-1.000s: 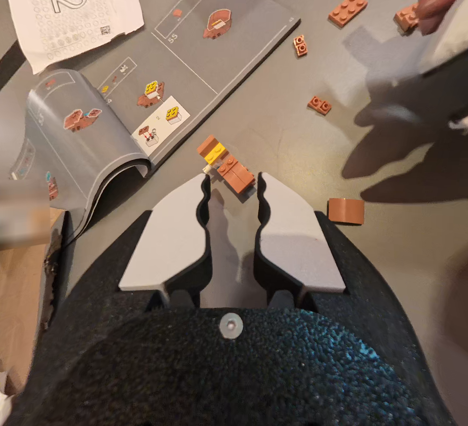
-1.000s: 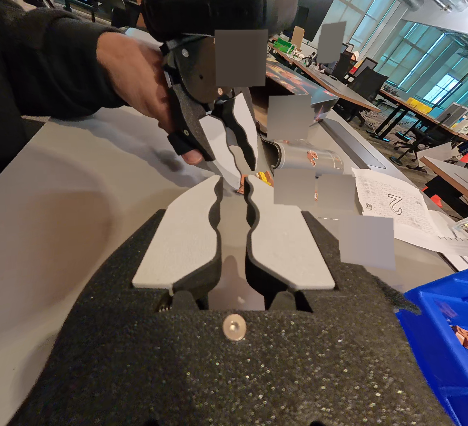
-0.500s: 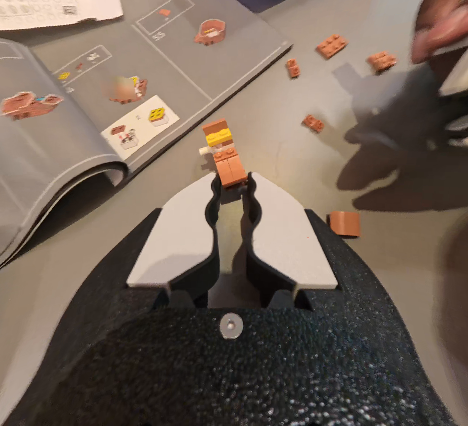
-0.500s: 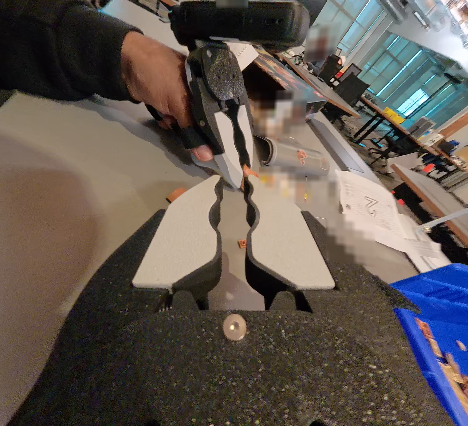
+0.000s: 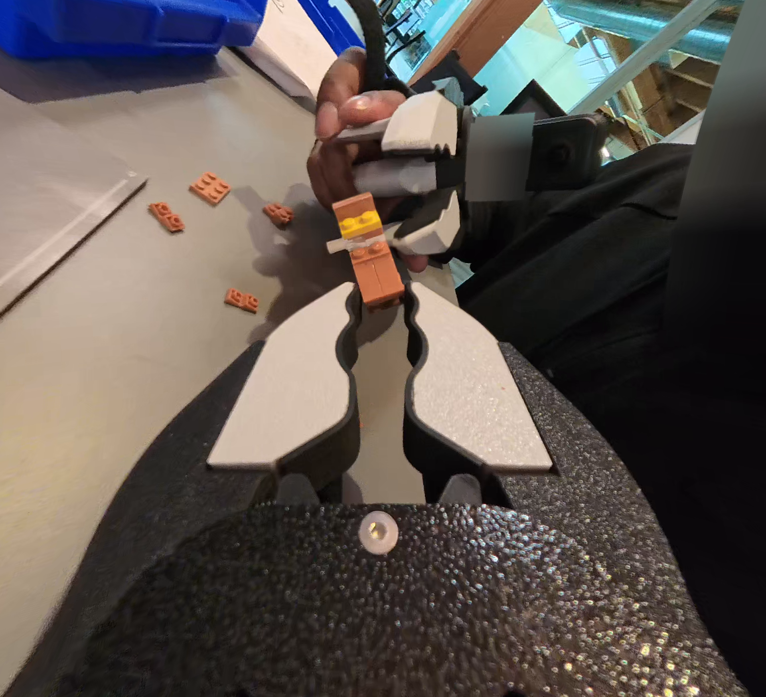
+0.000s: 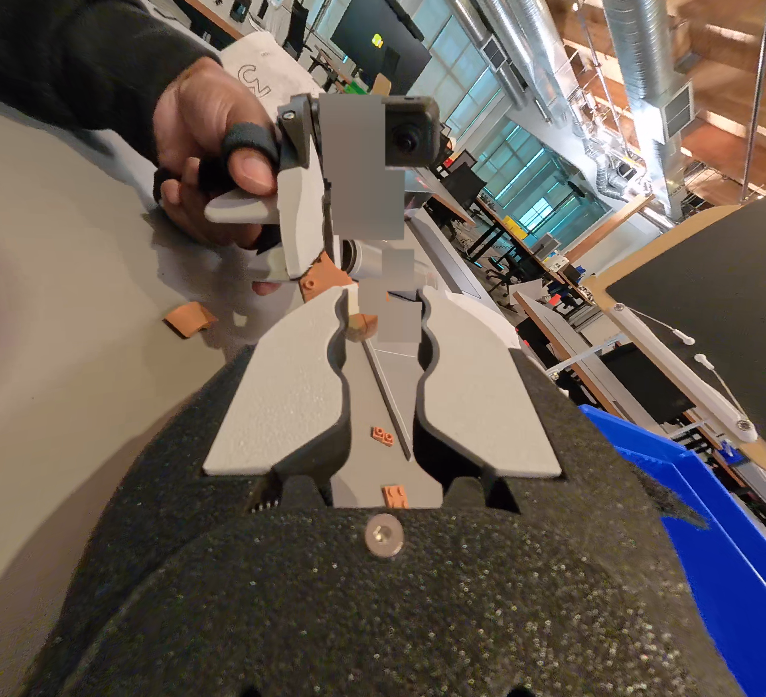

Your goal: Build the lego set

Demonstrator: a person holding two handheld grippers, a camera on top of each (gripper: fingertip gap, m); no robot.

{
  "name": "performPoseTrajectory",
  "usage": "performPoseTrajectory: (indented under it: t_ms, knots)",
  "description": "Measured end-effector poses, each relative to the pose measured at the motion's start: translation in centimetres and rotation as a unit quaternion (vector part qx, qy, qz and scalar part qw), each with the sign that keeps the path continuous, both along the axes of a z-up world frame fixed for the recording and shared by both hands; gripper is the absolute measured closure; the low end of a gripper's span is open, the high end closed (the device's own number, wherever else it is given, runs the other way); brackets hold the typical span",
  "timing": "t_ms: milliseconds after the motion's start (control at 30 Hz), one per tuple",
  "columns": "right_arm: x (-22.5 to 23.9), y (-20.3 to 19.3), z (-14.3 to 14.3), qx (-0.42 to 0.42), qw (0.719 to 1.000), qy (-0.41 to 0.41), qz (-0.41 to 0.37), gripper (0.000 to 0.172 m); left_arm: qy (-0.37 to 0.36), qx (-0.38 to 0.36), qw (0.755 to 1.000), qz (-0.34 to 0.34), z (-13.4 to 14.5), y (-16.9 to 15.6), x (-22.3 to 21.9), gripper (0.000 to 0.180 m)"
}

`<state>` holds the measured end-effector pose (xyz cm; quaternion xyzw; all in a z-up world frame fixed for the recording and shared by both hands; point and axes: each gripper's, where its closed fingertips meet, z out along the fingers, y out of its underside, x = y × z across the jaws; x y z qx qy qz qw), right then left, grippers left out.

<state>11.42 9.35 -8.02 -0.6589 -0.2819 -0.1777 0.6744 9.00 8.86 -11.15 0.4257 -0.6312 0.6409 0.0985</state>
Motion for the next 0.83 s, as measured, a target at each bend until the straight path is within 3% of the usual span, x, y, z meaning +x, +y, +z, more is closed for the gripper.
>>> performPoseTrajectory:
  t_ms: [400,833]
  knots:
    - [-1.5,0.0,-1.1,-0.026,0.999,-0.021,0.038,0.125,0.019,-0.05,0.998,-0.033,0.8,-0.2,-0.9,0.162]
    - [-1.6,0.0,-1.1,-0.03,0.999,-0.004,0.039,0.127,0.019,-0.053,0.998,-0.038,0.8,-0.8,-1.0,0.162]
